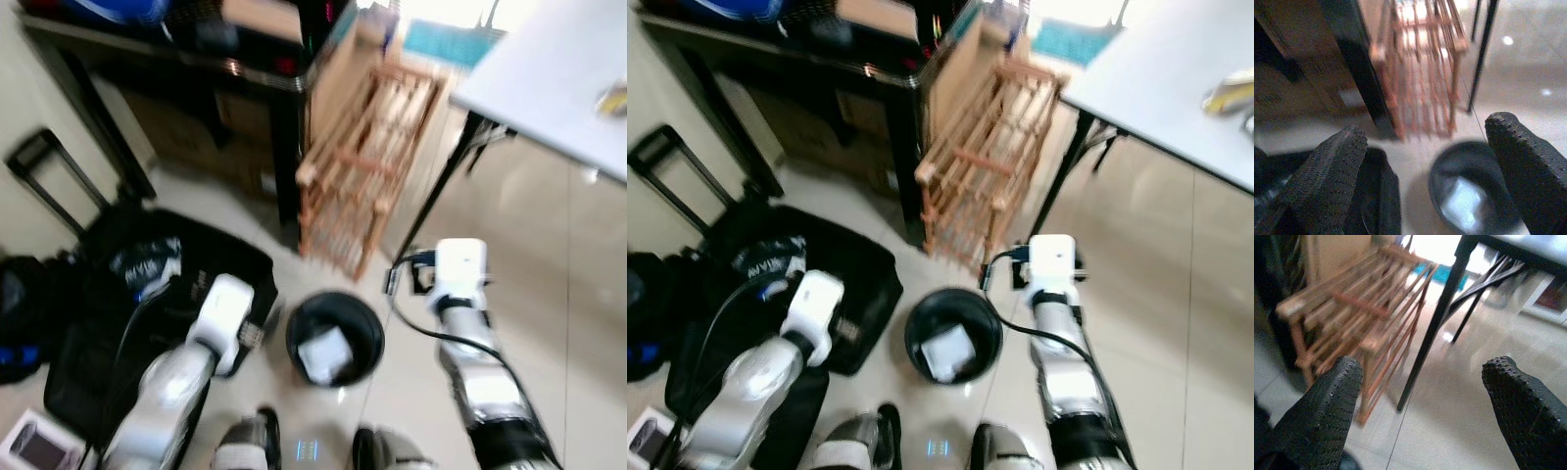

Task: Picking trash to rubbish bin

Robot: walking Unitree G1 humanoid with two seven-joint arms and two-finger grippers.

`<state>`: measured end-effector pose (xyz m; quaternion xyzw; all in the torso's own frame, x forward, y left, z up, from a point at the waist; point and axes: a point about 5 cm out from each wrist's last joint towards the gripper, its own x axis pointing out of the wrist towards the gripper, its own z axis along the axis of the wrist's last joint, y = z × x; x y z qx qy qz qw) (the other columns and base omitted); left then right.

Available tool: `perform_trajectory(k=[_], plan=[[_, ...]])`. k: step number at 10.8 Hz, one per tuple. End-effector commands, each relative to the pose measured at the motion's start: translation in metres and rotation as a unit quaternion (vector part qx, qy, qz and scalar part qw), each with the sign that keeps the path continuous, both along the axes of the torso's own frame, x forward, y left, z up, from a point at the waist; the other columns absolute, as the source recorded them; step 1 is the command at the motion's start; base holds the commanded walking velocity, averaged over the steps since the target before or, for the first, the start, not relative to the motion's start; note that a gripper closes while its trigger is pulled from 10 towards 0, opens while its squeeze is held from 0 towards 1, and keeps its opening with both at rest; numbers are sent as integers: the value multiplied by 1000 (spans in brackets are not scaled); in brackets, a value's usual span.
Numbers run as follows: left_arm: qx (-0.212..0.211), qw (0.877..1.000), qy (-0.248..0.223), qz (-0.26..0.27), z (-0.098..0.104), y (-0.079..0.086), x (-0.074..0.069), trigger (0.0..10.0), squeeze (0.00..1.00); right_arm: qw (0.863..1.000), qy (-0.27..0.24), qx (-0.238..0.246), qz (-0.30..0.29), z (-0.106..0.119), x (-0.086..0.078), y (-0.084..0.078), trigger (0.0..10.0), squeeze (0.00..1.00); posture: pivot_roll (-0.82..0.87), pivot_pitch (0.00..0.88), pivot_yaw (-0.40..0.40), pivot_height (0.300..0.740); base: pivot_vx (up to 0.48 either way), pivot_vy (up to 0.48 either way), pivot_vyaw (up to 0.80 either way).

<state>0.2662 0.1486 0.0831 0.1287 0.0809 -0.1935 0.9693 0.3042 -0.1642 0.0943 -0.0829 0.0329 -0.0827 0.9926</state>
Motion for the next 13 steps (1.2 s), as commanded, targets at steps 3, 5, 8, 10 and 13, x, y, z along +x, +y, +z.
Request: perform_trajectory(k=[3, 5, 8, 10, 13], plan=[[-39, 999, -27, 7, 11, -13, 11, 10000, 0, 999, -36, -16, -29, 23, -17, -20, 10000, 0, 18, 79, 0, 740, 0, 0, 0], [-69, 996, -47, -25, 29, -28, 20, 10000, 0, 998, -44, -15, -31, 32, -21, -20, 10000, 0, 9, 77, 9, 740, 0, 0, 0], [-94, 992, -71, -43, 48, -41, 25, 10000, 0, 998, -44, -13, -36, 38, -25, -21, 10000, 0, 3, 74, 17, 740, 0, -89, 0], [-101, 991, -80, -43, 53, -43, 26, 10000, 0, 998, -39, -11, -39, 37, -28, -22, 10000, 0, 0, 73, 18, 740, 0, -354, 0], [-106, 990, -79, -53, 52, -48, 24, 10000, 0, 998, -34, -8, -43, 39, -29, -24, 10000, 0, -6, 62, 20, 740, 0, -424, 0]])
